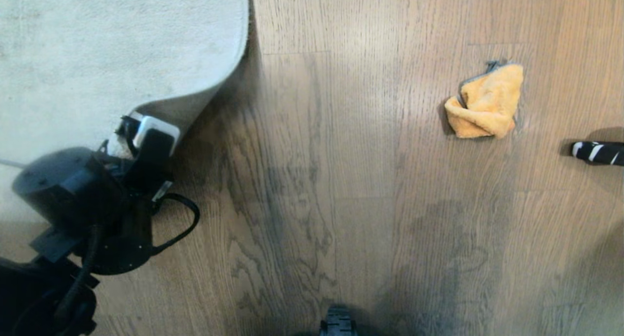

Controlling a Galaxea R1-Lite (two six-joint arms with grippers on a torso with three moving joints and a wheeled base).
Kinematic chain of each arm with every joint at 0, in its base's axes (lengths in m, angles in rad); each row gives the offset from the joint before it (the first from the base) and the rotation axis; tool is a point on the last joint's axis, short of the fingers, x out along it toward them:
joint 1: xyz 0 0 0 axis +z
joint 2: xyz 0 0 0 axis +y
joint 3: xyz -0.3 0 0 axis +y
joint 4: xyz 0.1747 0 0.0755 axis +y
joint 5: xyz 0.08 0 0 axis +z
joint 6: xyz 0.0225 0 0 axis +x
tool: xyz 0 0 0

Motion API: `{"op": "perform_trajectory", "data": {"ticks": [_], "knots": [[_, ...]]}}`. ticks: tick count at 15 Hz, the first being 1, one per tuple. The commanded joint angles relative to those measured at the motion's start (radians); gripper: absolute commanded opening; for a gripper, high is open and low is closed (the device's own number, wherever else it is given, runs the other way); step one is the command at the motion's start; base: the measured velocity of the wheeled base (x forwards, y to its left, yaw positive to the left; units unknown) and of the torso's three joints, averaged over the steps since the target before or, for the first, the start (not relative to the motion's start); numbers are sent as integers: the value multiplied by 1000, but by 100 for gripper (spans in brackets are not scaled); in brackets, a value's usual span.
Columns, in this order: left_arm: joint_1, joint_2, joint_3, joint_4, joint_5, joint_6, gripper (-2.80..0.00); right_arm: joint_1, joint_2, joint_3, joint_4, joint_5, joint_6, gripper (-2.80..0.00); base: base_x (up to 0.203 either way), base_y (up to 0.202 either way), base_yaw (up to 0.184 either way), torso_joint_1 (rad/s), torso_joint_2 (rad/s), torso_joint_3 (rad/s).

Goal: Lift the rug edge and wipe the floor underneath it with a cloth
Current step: Lift up the carpet, then pick up the rag

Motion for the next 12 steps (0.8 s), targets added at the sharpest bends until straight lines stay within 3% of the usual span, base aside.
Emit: {"op": "perform_trajectory", "data": {"ticks": [1, 5, 9, 12], "knots": [[52, -109, 29, -8, 5, -19, -280, 0, 0, 0, -1, 1, 0, -280, 0, 0, 0, 0, 0, 0], [141, -235, 62, -5, 4, -58, -280, 0, 0, 0, -1, 1, 0, -280, 0, 0, 0, 0, 0, 0], [178, -318, 63, 91, 4, -211, -280, 0, 0, 0, -1, 0, 0, -280, 0, 0, 0, 0, 0, 0], [182, -411, 61, 282, -8, -364, -280, 0, 0, 0, -1, 0, 0, -280, 0, 0, 0, 0, 0, 0]]}}
